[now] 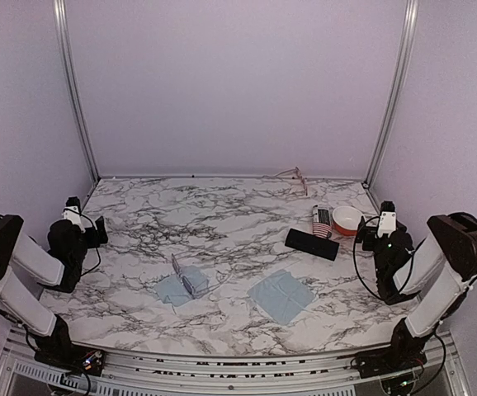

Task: Organize the sunglasses
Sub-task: Pick up the sunglasses from the corner of the board.

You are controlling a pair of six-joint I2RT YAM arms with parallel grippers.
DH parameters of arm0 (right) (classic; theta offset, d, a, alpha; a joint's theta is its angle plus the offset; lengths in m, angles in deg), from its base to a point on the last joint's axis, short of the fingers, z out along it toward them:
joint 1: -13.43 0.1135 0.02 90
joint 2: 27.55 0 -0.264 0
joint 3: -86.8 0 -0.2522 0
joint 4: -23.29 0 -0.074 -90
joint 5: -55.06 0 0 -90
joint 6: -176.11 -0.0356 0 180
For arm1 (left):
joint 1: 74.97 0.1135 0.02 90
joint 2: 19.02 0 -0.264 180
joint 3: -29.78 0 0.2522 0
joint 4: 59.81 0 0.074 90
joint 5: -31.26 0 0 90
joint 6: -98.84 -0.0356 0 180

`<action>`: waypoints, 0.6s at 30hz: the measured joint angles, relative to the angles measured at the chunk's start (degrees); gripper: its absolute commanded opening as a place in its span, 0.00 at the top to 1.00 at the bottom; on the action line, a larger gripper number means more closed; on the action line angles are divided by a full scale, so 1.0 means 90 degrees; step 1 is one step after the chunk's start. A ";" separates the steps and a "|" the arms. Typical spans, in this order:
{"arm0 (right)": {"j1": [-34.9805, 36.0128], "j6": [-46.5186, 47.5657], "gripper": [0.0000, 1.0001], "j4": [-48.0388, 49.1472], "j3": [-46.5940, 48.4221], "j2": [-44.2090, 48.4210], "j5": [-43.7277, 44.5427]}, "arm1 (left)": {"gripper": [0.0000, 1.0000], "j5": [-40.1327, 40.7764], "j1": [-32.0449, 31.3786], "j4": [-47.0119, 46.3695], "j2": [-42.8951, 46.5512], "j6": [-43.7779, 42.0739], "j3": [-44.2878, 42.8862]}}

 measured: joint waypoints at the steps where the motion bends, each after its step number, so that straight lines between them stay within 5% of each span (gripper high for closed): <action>1: 0.0000 0.0000 0.00 0.0000 0.0000 0.0000 0.0000 | 0.01 0.0000 0.0000 0.0000 0.0000 0.0000 0.0000; 18: -0.0005 0.0002 0.00 -0.0449 0.0022 0.0510 0.0100 | 0.01 0.0017 -0.0007 0.0325 0.0374 -0.0005 -0.0002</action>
